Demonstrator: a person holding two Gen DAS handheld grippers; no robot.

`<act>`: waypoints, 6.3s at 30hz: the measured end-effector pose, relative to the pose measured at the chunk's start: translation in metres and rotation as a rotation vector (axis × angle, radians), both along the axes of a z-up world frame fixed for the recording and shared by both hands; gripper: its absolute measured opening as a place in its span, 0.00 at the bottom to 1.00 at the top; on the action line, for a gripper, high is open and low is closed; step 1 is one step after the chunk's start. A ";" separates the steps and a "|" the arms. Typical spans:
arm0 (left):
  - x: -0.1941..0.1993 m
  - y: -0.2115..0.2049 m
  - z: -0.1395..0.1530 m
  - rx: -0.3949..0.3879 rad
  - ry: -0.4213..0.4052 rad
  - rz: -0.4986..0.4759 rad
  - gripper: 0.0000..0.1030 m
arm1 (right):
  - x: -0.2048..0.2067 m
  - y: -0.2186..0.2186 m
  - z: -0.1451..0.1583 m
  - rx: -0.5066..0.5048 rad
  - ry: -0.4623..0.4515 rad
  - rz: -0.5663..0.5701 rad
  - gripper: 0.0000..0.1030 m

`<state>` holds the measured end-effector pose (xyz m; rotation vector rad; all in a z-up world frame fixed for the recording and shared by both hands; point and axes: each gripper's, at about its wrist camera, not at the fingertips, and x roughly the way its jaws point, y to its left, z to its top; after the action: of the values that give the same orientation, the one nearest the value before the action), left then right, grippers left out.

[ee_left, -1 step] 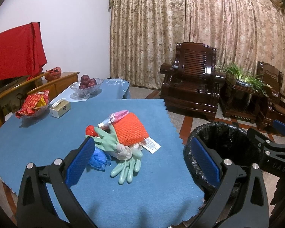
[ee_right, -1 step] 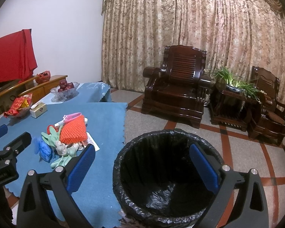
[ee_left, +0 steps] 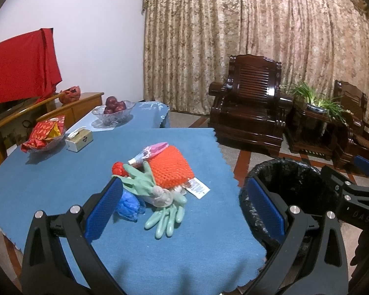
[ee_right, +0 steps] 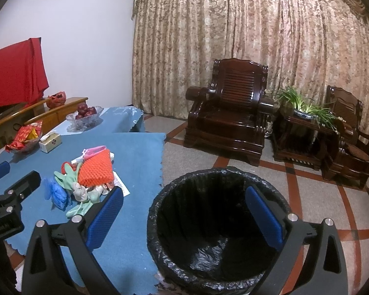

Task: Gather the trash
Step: 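Grasp the blue plastic bag with the left tool while the right tool grasps the green glove, then carry the blue bag and green glove over the black bin with both tools, then open both tools to drop the bag and glove into the bin, then grasp the white tissue with the left tool while the right tool grasps the orange mesh net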

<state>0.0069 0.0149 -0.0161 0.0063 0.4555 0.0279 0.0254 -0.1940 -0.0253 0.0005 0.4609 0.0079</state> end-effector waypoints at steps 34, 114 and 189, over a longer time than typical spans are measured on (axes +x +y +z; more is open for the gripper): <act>0.113 0.124 -0.129 0.018 0.236 0.190 0.75 | 0.124 0.119 -0.088 -0.003 0.167 0.249 0.72; 0.125 -0.098 -0.079 -0.078 0.188 -0.433 0.32 | 0.076 -0.072 -0.070 0.103 0.214 0.020 0.25; 0.185 0.163 -0.144 -0.099 0.309 0.154 0.62 | 0.201 0.141 -0.101 0.048 0.167 0.335 0.81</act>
<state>0.1922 0.1780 -0.1602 -0.1236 0.7648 0.1570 0.2259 -0.0533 -0.1262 -0.0294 0.6233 0.3498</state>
